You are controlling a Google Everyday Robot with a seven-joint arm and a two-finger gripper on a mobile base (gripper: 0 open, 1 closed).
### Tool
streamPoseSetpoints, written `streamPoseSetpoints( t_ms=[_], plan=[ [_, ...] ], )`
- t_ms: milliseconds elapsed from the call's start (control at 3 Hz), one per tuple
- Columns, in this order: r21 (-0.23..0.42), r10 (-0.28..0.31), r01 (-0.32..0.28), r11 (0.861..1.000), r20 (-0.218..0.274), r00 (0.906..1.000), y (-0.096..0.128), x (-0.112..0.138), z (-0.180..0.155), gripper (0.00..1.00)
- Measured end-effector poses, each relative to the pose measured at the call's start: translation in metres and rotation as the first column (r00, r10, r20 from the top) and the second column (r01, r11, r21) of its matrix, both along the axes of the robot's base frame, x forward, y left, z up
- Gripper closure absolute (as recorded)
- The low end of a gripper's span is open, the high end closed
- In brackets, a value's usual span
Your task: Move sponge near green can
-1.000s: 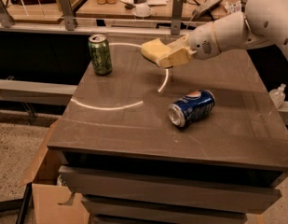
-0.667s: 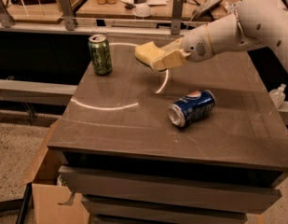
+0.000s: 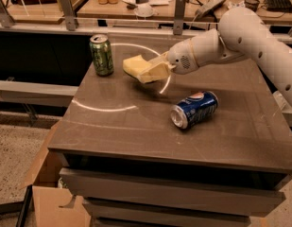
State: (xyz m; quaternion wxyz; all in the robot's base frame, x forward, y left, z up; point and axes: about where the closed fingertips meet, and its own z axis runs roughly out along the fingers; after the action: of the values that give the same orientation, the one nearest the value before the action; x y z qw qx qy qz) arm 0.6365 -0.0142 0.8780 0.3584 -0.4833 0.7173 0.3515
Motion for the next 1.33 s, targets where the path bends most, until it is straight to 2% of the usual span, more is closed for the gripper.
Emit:
streamPoseSetpoints(
  t_ms=[333,667,1333],
  plan=[
    [0.015,-0.008,0.008,1.000,0.004,1.0000,0.022,0.009,-0.009,1.00],
    [0.007,-0.024,0.024,1.000,0.029,0.9993,0.037,0.019,-0.014,0.84],
    [-0.015,-0.037,0.038,0.999,0.039,0.9986,0.047,0.025,-0.023,0.37]
  ],
)
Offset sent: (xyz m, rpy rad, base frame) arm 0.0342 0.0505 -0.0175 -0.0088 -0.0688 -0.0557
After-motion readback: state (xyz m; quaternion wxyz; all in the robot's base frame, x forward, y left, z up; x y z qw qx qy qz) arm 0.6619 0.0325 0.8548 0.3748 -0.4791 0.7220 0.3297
